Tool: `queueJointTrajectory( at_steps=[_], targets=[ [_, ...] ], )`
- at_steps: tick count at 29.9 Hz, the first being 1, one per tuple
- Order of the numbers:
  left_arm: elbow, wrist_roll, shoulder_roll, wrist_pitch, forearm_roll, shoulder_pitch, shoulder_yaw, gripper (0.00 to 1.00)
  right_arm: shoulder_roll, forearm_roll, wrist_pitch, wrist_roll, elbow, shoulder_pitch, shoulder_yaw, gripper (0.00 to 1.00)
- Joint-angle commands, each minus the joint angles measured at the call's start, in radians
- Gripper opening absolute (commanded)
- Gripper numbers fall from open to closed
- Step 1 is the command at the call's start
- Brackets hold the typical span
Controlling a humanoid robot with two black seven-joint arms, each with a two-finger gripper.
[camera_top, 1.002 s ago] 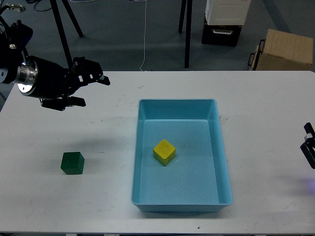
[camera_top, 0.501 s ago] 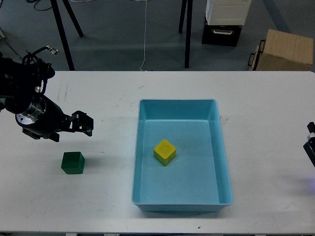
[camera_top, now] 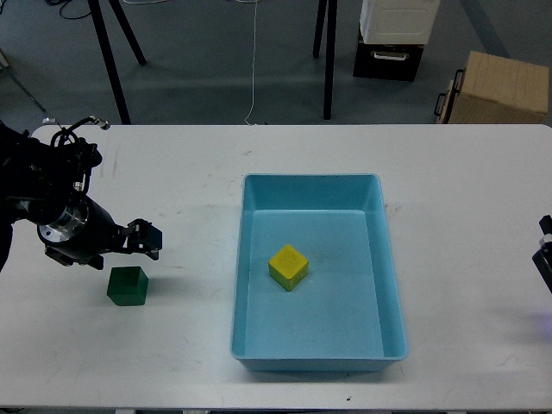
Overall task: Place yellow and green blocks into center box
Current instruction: 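Swing the left gripper over and down toward the green cube, then close the left gripper on the green cube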
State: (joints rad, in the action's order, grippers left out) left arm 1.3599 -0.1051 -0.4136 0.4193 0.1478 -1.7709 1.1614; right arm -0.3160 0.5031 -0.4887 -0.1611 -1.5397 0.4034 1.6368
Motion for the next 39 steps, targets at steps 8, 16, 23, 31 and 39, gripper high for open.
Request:
queueJointTrajectory(
  at_steps=[8,16,23,31,39],
  targets=[
    [-0.025,0.011,-0.005,-0.001,0.072,0.048,0.000,1.00,-0.002,0.000,0.000,0.000,0.000,0.003,0.001,1.00],
    [-0.039,0.013,-0.007,-0.001,0.073,0.083,-0.008,1.00,-0.002,0.000,0.000,0.000,0.001,0.003,0.001,1.00],
    [-0.093,0.019,-0.013,-0.005,0.091,0.171,-0.055,1.00,-0.003,0.000,0.000,0.000,0.012,0.006,0.003,1.00],
    [-0.105,0.083,-0.010,-0.050,0.108,0.206,-0.066,0.98,-0.005,0.000,0.000,0.000,0.010,0.006,0.008,1.00],
    [-0.099,0.113,-0.013,-0.057,0.246,0.202,-0.060,0.30,-0.005,0.000,0.000,0.000,0.010,0.011,0.009,1.00]
  ],
)
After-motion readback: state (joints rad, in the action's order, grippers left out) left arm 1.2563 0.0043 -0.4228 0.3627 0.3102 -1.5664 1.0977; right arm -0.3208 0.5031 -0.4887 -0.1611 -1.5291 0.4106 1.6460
